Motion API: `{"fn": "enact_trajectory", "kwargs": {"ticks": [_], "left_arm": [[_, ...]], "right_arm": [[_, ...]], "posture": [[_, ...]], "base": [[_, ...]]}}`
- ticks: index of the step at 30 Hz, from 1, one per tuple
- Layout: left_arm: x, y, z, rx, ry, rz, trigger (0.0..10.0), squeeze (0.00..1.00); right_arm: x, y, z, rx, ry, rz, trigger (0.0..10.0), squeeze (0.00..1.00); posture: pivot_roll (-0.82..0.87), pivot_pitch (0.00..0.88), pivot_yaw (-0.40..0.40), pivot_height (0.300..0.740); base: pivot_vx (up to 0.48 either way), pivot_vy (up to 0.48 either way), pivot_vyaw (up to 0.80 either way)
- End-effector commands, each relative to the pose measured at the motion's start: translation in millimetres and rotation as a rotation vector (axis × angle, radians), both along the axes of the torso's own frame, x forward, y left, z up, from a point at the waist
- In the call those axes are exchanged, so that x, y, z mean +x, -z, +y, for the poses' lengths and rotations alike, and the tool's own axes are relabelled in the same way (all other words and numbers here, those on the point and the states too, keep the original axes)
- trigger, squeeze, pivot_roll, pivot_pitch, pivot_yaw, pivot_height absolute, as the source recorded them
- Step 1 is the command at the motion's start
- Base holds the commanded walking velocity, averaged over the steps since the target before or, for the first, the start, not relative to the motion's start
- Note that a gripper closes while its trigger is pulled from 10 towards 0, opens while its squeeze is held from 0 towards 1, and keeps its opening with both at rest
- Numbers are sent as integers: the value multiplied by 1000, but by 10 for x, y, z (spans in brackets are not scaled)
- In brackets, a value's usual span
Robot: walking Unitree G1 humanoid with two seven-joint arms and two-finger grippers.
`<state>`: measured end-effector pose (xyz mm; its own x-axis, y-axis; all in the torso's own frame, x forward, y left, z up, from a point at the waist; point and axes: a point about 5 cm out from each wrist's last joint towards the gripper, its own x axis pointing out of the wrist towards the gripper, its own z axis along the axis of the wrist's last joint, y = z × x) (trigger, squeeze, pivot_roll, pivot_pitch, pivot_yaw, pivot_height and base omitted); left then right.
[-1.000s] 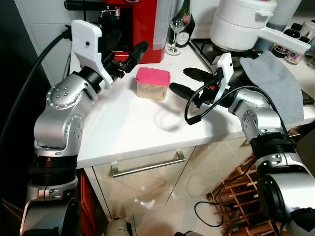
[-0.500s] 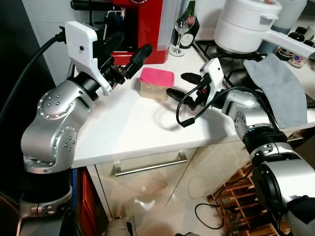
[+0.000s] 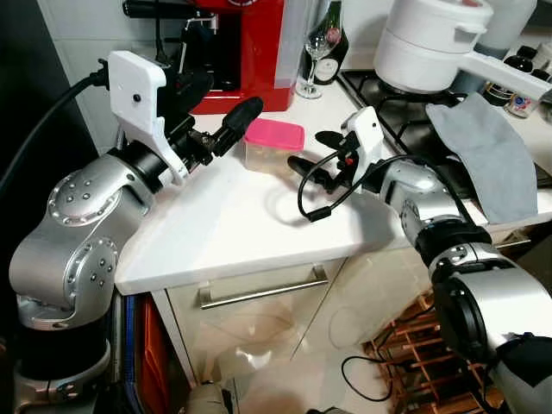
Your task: Restocking fridge
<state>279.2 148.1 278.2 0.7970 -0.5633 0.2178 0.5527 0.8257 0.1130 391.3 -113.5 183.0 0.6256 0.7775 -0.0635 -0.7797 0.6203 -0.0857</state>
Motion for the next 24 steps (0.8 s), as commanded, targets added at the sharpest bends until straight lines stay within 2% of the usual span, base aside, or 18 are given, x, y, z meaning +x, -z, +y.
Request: {"fn": "enact_trajectory", "kwargs": {"ticks": [1, 6, 13, 14, 22, 24], "left_arm": [[-37, -1, 1, 6, 0, 8, 10000, 0], [-51, 35, -35, 7, 10, 39, 10000, 0], [-69, 34, -48, 8, 16, 51, 10000, 0], [-71, 40, -42, 9, 14, 56, 10000, 0], [-72, 56, -52, 8, 13, 69, 10000, 0], [-61, 65, -63, 3, 17, 76, 10000, 0]], "right_arm": [[25, -66, 39, 0, 5, -19, 10000, 0], [37, -80, 207, -24, -1, -16, 10000, 0], [65, -127, 283, -18, 29, -10, 10000, 0], [68, -133, 313, -4, 35, -3, 0, 0], [53, -113, 404, 100, 26, 55, 0, 0], [48, -150, 436, 166, 1, 73, 0, 0]], "posture": [[273, 85, -75, 740], [266, 105, -67, 740], [275, 111, -66, 740], [277, 111, -66, 740], [267, 106, -68, 740], [260, 101, -67, 740]], "base": [[0, 0, 0], [0, 0, 0], [0, 0, 0], [0, 0, 0], [0, 0, 0], [0, 0, 0]]}}
